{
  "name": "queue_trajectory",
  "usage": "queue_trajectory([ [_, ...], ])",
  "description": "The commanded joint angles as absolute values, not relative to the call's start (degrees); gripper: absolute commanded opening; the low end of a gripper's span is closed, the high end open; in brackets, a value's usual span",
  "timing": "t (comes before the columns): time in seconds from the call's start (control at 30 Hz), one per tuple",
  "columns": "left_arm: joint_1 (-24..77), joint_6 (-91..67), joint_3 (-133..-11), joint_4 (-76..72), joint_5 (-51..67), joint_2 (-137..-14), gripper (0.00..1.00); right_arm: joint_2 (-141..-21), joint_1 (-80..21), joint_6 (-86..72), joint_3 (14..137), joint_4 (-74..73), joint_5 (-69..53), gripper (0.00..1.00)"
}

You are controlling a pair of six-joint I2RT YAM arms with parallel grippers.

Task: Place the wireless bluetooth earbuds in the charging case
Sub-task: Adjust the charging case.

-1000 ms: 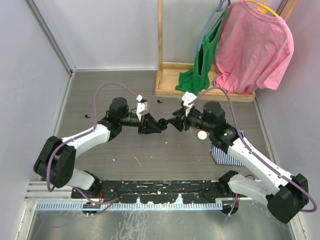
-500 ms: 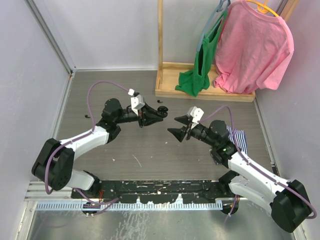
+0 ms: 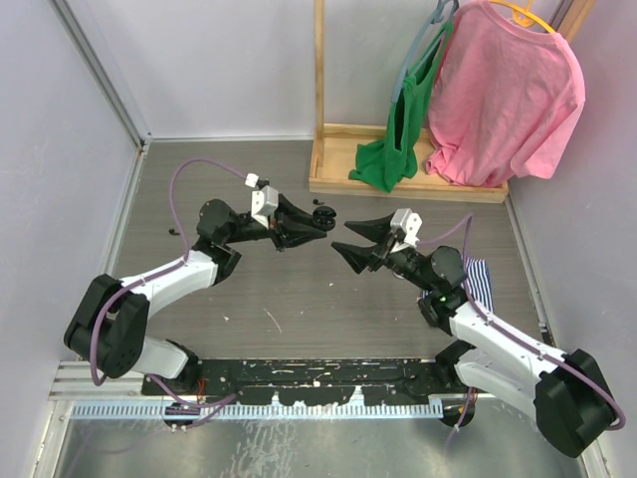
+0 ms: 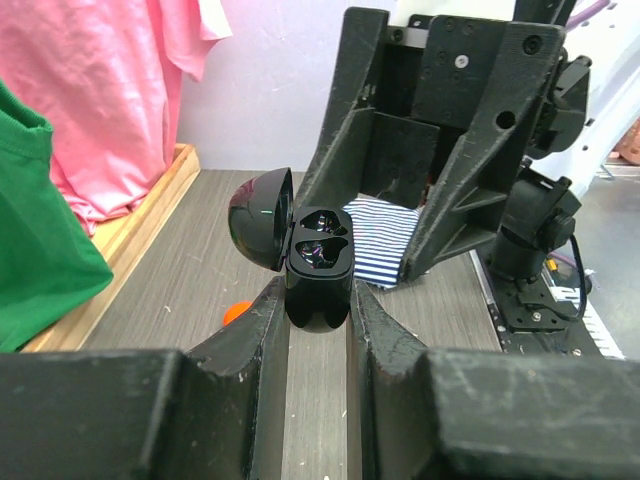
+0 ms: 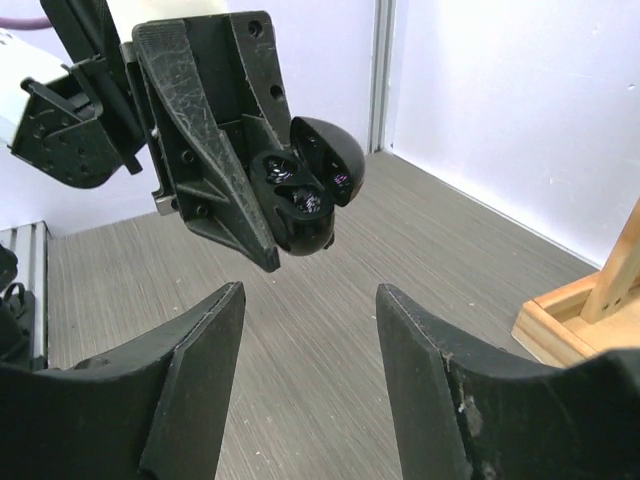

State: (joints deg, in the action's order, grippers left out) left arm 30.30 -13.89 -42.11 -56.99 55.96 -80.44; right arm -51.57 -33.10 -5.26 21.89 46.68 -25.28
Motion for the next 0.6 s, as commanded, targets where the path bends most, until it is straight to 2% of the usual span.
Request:
queue_trajectory([
  [0.0, 30.5, -16.0, -44.4, -63.5, 58.2, -80.2, 0.01, -54.1, -32.4, -10.1, 22.3, 58.7, -28.0, 0.61],
  [0.3, 31.7, -16.2, -42.7, -63.5, 58.4, -78.3, 0.01, -61.4, -32.3, -17.1, 24.4, 68.8, -33.4, 0.58],
  [0.57, 32.0, -15.6, -41.4, -63.3, 57.8, -77.3, 0.01, -61.2, -32.1, -19.2, 23.9, 72.1, -35.1, 0.56],
])
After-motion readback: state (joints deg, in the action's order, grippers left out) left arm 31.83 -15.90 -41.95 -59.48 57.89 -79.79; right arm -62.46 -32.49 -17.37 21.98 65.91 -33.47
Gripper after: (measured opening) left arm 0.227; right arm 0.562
